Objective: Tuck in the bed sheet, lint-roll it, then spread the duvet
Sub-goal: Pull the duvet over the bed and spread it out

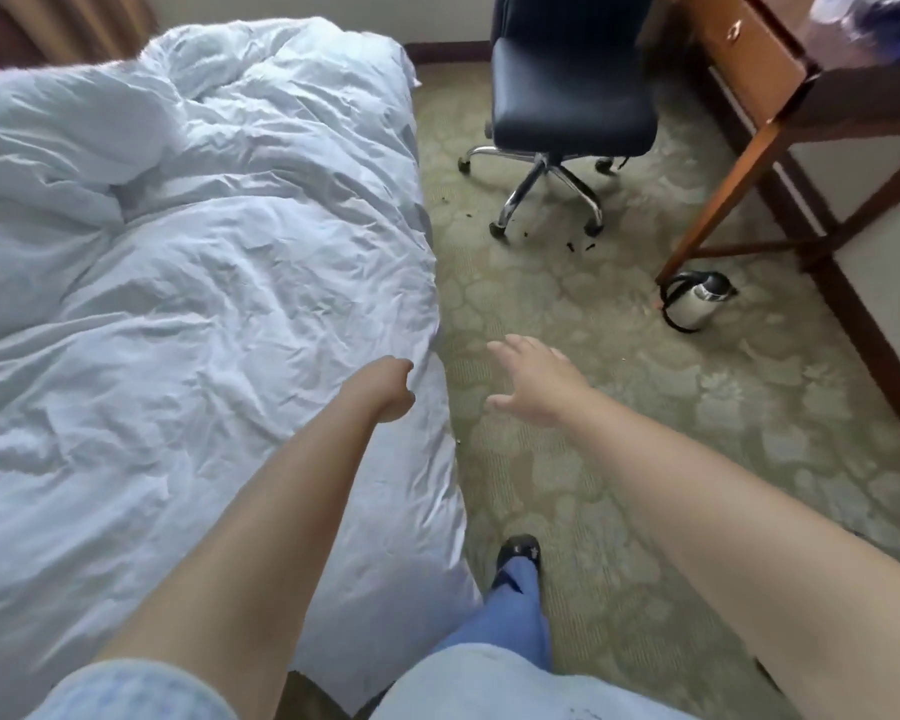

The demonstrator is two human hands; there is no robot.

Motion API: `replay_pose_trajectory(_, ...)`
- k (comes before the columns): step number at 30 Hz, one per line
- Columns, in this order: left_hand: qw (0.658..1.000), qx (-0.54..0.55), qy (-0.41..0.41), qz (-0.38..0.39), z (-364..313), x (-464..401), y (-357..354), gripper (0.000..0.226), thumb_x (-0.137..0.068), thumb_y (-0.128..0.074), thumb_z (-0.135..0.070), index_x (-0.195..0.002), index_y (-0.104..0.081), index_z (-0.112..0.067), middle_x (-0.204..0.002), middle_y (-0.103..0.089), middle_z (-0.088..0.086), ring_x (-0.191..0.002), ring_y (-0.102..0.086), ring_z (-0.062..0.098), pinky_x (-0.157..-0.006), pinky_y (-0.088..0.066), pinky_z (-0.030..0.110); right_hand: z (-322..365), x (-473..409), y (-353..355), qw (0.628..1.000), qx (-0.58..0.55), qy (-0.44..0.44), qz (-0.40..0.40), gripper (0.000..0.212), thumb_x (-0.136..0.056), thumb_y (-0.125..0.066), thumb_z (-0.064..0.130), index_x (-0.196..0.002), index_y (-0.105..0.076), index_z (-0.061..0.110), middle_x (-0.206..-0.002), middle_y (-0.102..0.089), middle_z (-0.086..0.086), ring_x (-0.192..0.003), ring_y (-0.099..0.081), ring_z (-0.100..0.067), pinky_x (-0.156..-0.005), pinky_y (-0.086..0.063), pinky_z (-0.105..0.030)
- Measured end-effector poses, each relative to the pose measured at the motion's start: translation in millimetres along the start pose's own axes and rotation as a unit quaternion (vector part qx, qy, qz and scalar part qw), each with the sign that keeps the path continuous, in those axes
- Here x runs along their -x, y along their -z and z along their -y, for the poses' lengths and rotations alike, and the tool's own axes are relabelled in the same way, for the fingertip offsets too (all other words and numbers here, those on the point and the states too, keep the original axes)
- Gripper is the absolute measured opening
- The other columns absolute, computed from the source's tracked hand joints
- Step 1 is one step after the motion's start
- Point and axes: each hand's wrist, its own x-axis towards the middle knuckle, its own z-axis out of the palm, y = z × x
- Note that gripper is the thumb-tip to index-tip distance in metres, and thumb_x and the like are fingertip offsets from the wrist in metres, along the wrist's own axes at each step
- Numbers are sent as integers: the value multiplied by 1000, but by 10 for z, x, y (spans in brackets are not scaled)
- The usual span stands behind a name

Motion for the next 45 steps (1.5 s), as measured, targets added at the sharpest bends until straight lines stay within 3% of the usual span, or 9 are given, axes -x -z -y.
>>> replay_pose_trajectory(4, 1000, 29, 9, 9, -443, -715, 503, 50, -96, -48, -21, -145, -36, -13, -149, -38, 6, -135, -38, 25, -106, -37, 37, -539, -673, 435, 999, 17, 5, 42, 78, -93, -54, 47, -154, -12, 23, -161, -8, -3, -148, -7, -19, -118, -10, -38)
replay_pose_trajectory(8, 998, 53, 17, -9, -680, -1311, 1105, 49, -96, -48, -19, -144, -38, -13, -148, -40, 7, -135, -39, 25, -106, -37, 37, -925, -1422, 1001, 999, 25, 29, 29, 76, -92, -56, 46, -153, -16, 23, -159, -14, -4, -146, -12, -20, -117, -14, -39)
replay_pose_trajectory(16, 993, 60, 96, -30, -645, -2916, 2203, 53, -98, -44, -18, -148, -30, -16, -154, -30, 4, -140, -31, 24, -107, -33, 37, -1358, -3500, 1978, 992, 46, 114, 12, 78, -90, -57, 45, -152, -16, 22, -159, -15, -6, -146, -13, -22, -117, -18, -40)
replay_pose_trajectory(23, 983, 85, 155, -45, -513, -4361, 3624, 54, -96, -43, -19, -148, -30, -18, -152, -32, 1, -137, -34, 21, -106, -36, 36, -1469, -5450, 3400, 983, 33, 180, 5, 79, -90, -58, 46, -152, -17, 22, -159, -15, -4, -147, -13, -22, -117, -18, -40)
replay_pose_trajectory(27, 978, 93, 180, -50, -256, -5053, 4297, 55, -97, -44, -19, -149, -29, -18, -154, -29, 2, -139, -32, 22, -108, -35, 36, -1371, -6501, 4010, 975, 52, 214, -5, 77, -89, -60, 44, -151, -20, 21, -156, -24, -4, -144, -21, -23, -115, -25, -40)
replay_pose_trajectory(31, 974, 92, 195, -74, 244, -5939, 4935, 55, -97, -45, -22, -149, -28, -18, -153, -30, 3, -137, -34, 23, -105, -33, 35, -1124, -7685, 4487, 967, 78, 240, -26, 78, -89, -58, 46, -152, -18, 21, -158, -19, -6, -144, -20, -24, -113, -26, -39)
replay_pose_trajectory(35, 970, 117, 201, -74, 738, -6791, 5545, 56, -95, -47, -22, -148, -31, -18, -151, -32, 4, -137, -35, 23, -107, -34, 35, -801, -8729, 4917, 963, 117, 244, 3, 79, -90, -56, 49, -152, -16, 21, -159, -16, -6, -145, -17, -24, -114, -27, -39)
replay_pose_trajectory(41, 958, 153, 222, -102, 1279, -7503, 6479, 57, -97, -45, -22, -150, -25, -20, -154, -24, 2, -139, -32, 21, -105, -36, 35, -253, -9764, 5625, 939, 151, 309, 8, 77, -91, -55, 48, -152, -17, 21, -157, -19, -6, -144, -19, -24, -112, -28, -38)
replay_pose_trajectory(45, 936, 187, 257, -153, 1756, -7927, 7016, 54, -95, -45, -21, -147, -32, -18, -154, -27, 2, -137, -35, 23, -106, -37, 38, 119, -10516, 6033, 924, 183, 334, 17, 76, -92, -54, 47, -152, -16, 20, -158, -18, -5, -146, -16, -23, -114, -26, -37)
